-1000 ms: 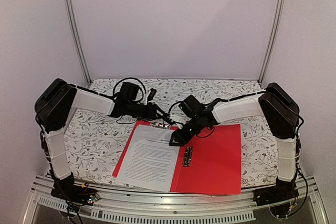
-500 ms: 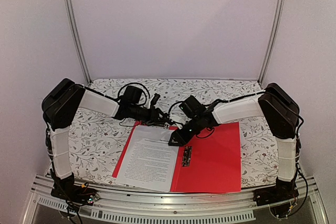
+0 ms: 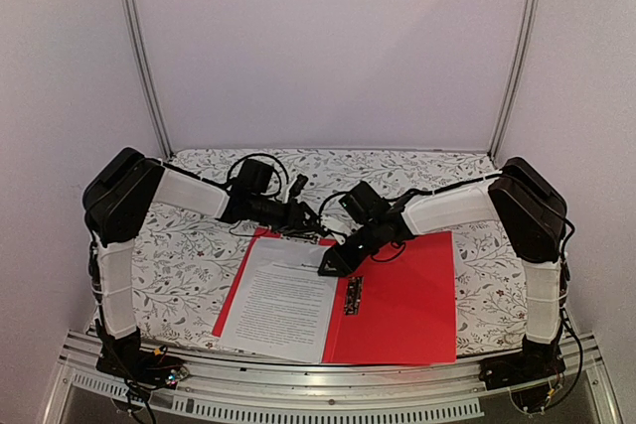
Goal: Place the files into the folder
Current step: Adjust the file in the folder.
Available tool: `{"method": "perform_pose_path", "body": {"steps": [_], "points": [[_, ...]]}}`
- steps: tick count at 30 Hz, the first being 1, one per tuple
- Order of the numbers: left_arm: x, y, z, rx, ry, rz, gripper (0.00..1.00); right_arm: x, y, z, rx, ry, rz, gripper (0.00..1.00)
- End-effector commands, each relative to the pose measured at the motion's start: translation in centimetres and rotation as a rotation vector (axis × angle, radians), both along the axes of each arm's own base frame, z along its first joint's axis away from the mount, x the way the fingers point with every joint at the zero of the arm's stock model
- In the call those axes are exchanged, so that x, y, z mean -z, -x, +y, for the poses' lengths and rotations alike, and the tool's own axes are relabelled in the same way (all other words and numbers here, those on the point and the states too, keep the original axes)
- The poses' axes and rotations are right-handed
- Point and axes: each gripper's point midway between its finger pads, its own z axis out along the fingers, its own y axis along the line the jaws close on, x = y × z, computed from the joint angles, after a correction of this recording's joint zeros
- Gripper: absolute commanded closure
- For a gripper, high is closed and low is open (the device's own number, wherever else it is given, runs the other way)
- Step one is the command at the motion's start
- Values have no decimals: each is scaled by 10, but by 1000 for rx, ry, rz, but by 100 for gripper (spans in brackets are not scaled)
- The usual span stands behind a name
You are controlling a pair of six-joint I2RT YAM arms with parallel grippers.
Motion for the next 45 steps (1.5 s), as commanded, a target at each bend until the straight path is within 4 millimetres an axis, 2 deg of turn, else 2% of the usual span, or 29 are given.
{"method": "perform_pose_path", "body": {"steps": [1,4,8,14,22,25,29,34,37,41,45], "points": [[-16,-3,2,-2,-33,-57,55,30,17,-18,7,86,66,61],[-20,-9,17,-52,-70,-75,54,30,17,-18,7,86,66,61],[-35,-12,41,-121,-100,-132,53,27,16,-16,7,77,62,60],[-40,-3,75,-197,-195,-160,52,13,12,-9,2,47,48,58],[-22,58,106,-153,-277,-19,52,-12,5,1,-18,26,27,54],[-18,73,117,-154,-308,-1,52,-23,3,4,-22,10,11,52],[-7,80,122,-152,-325,23,52,-43,4,10,-41,-20,-25,51],[5,81,118,-142,-316,55,52,-54,23,20,-108,-17,-58,51],[5,84,116,-131,-298,62,52,-52,39,26,-157,-1,-61,52],[8,89,113,-106,-284,78,52,-38,57,27,-197,38,-32,53],[17,93,113,-89,-295,98,52,-25,63,24,-206,70,-12,54]]}}
